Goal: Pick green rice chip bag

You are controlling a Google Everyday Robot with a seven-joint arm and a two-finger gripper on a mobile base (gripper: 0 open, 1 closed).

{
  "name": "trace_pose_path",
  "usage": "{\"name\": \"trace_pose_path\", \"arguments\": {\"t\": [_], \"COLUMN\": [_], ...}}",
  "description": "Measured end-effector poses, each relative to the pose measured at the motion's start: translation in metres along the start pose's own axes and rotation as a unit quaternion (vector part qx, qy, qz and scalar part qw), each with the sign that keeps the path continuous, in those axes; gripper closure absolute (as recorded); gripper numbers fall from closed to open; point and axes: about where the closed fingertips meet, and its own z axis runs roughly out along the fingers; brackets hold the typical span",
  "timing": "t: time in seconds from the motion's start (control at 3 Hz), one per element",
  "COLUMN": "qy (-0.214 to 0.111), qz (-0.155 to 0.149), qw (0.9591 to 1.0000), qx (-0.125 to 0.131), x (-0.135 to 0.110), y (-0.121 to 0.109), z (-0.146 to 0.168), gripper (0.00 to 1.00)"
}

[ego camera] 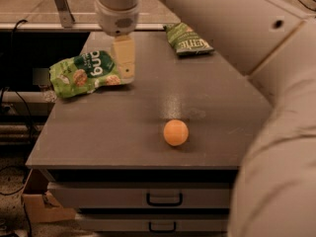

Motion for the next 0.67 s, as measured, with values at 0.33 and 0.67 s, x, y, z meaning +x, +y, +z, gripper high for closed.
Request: {"name": "trace_pose_path", "arguments": {"t": [0.33,0.67], "qy": [0.02,0.032], "qz": [-0.02,-0.035], "qw": [0.9994,0.998], "qx": [-0.021,-0.041], "x": [-0.011,-0.019], "y": [-0.024,-0.039], "z": [0.031,0.058], "gripper": [0.0,0.0]}}
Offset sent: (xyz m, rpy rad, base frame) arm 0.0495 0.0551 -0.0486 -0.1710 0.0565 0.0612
